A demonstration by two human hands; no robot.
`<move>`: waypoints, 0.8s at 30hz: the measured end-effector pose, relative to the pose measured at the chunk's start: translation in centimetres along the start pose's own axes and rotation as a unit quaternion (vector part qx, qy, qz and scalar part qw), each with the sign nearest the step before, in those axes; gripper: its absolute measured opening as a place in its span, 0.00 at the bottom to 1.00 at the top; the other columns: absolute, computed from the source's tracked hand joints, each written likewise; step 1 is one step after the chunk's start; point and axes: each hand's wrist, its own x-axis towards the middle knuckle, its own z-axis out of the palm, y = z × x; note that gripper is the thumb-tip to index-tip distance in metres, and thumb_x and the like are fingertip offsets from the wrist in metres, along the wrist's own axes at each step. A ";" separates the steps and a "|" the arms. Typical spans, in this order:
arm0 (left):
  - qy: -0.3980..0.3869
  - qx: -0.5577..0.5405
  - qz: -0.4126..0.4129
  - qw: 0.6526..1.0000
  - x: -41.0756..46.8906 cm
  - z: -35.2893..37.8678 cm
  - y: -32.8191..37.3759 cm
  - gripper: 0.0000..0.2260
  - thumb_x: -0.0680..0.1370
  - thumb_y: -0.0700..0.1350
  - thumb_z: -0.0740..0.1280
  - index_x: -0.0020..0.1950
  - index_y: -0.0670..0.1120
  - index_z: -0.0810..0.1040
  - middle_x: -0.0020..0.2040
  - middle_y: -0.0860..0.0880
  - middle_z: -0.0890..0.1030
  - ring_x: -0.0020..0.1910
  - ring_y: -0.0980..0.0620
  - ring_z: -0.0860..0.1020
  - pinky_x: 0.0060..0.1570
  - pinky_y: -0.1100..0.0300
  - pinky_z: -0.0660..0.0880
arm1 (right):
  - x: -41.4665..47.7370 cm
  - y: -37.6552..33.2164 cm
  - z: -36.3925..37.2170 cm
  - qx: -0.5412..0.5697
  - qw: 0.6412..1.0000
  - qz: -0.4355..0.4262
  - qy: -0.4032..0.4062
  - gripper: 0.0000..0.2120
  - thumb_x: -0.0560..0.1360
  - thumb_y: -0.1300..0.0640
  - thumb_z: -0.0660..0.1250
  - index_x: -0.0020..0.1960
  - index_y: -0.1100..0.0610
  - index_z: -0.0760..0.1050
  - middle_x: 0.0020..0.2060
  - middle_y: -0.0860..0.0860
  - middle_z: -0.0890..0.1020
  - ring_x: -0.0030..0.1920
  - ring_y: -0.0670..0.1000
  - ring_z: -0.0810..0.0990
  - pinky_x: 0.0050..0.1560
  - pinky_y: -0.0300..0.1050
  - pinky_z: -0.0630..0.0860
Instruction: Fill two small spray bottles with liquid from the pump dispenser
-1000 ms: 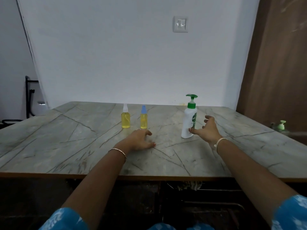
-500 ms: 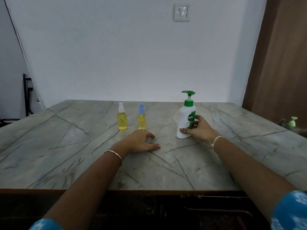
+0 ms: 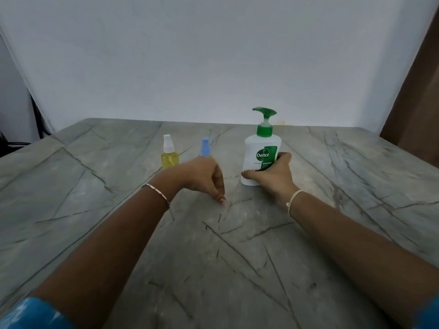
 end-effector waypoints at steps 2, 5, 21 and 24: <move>-0.019 0.014 -0.007 1.000 0.5 -0.3 0.2 0.11 0.67 0.49 0.78 0.47 0.49 0.85 0.45 0.55 0.85 0.48 0.58 0.80 0.51 0.65 0.75 | 0.2 0.1 0.7 0.014 1.000 0.004 0.017 0.38 0.59 0.60 0.82 0.56 0.54 0.59 0.46 0.45 0.73 0.51 0.51 0.77 0.52 0.46 0.76; -0.020 0.033 -0.023 0.999 0.7 -0.1 0.8 0.13 0.66 0.49 0.78 0.49 0.49 0.85 0.46 0.54 0.84 0.48 0.56 0.80 0.50 0.63 0.76 | 0.0 0.3 1.3 0.022 0.999 -0.006 0.039 0.36 0.60 0.62 0.80 0.56 0.54 0.58 0.46 0.46 0.74 0.47 0.47 0.77 0.43 0.36 0.74; 0.003 -0.027 -0.120 0.992 -3.5 3.0 3.6 0.27 0.73 0.55 0.71 0.71 0.50 0.70 0.70 0.49 0.67 0.69 0.47 0.64 0.67 0.53 0.67 | -1.2 -2.6 1.0 -0.008 0.998 0.069 0.006 0.38 0.62 0.63 0.79 0.63 0.58 0.59 0.52 0.49 0.73 0.53 0.51 0.76 0.52 0.40 0.75; -0.010 -0.049 -0.130 0.990 -4.1 3.1 3.8 0.27 0.75 0.53 0.69 0.73 0.51 0.68 0.74 0.50 0.62 0.72 0.49 0.60 0.69 0.53 0.64 | -1.1 -3.3 0.7 -0.014 0.996 0.085 -0.029 0.39 0.62 0.64 0.79 0.65 0.59 0.58 0.53 0.49 0.72 0.55 0.50 0.75 0.53 0.38 0.72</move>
